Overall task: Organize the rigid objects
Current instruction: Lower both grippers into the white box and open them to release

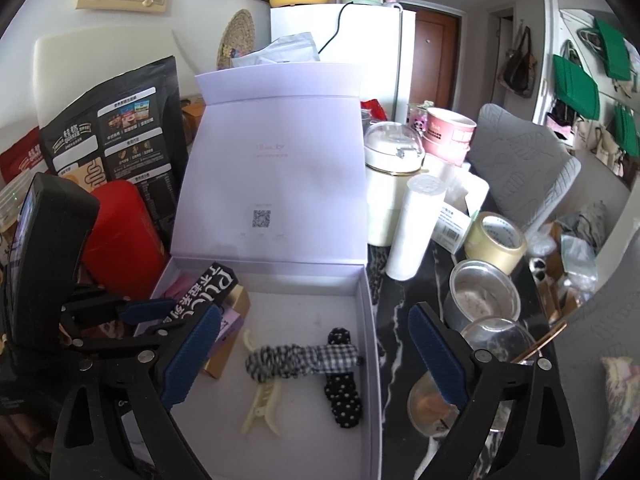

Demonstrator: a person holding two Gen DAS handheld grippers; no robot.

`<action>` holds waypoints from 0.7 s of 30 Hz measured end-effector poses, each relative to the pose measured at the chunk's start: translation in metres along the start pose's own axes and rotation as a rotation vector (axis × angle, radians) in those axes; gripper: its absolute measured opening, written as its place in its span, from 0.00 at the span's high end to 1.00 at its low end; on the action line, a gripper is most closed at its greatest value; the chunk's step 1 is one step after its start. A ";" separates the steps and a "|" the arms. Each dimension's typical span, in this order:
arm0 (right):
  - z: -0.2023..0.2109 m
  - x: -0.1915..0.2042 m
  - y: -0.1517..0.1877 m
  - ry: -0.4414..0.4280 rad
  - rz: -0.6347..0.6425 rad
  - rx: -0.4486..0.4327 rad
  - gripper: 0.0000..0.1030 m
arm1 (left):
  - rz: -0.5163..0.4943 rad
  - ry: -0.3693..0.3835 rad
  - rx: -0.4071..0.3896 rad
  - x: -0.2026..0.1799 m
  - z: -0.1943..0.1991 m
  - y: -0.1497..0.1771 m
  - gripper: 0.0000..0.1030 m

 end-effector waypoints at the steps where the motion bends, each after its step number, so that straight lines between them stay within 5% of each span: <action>1: 0.001 -0.001 0.000 0.001 -0.002 -0.002 0.06 | 0.000 0.003 -0.002 -0.001 0.001 0.000 0.75; 11: 0.019 -0.002 -0.001 0.008 -0.001 -0.041 0.06 | -0.003 0.006 -0.033 -0.004 0.017 0.001 0.74; 15: 0.024 -0.003 0.000 0.015 -0.008 -0.049 0.06 | -0.004 0.025 -0.056 -0.005 0.026 0.001 0.24; 21: 0.035 -0.007 0.005 0.014 -0.029 -0.057 0.06 | -0.014 0.024 -0.090 -0.010 0.040 0.001 0.23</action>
Point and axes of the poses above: each gripper's, at about its wrist camera, not at the fingertips, and z roughly against the way its jaws point, x to its left, y to its underside, the point moved 8 cm from there along -z, roughly the way its jaws point, and after that the axes turned 14 degrees about x, right-handed, at the moved point
